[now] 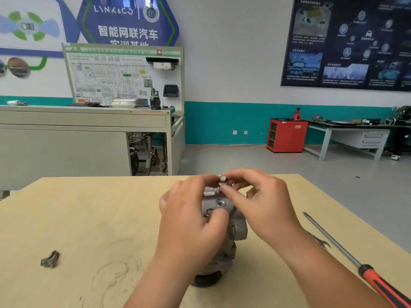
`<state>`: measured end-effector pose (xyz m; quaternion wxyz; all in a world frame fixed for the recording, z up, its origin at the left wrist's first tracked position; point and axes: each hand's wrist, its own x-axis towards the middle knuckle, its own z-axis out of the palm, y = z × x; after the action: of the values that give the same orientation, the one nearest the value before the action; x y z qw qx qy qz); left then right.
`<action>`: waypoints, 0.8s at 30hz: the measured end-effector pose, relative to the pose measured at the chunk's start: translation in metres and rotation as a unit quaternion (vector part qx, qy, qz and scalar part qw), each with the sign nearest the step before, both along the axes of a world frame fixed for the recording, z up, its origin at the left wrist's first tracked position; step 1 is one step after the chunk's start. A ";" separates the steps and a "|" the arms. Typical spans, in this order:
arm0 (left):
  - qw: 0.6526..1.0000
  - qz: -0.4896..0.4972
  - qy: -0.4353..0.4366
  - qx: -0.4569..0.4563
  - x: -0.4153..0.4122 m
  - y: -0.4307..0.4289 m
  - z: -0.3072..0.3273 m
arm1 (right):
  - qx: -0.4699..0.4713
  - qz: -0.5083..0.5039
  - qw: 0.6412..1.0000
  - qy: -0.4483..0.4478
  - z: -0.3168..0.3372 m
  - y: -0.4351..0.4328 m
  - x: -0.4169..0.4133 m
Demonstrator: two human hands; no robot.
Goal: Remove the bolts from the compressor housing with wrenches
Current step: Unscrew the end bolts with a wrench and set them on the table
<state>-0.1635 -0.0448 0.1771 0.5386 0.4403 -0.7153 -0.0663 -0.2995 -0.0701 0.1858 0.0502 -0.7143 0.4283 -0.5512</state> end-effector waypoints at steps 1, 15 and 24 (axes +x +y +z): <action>0.999 -0.020 0.031 -0.018 0.003 0.006 0.003 | -0.011 0.021 0.999 -0.022 0.004 0.007 0.002; 0.975 0.079 0.206 -0.012 0.151 0.045 -0.088 | 0.064 0.284 0.956 -0.038 -0.059 0.018 0.175; 0.877 0.128 0.209 0.412 0.230 0.004 -0.132 | 0.267 0.224 0.927 0.138 -0.145 -0.082 0.294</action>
<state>0.0668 -0.0408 0.0456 0.4494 0.6861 -0.4310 -0.3761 -0.0056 -0.1517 0.0410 0.3019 -0.8210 0.3910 -0.2861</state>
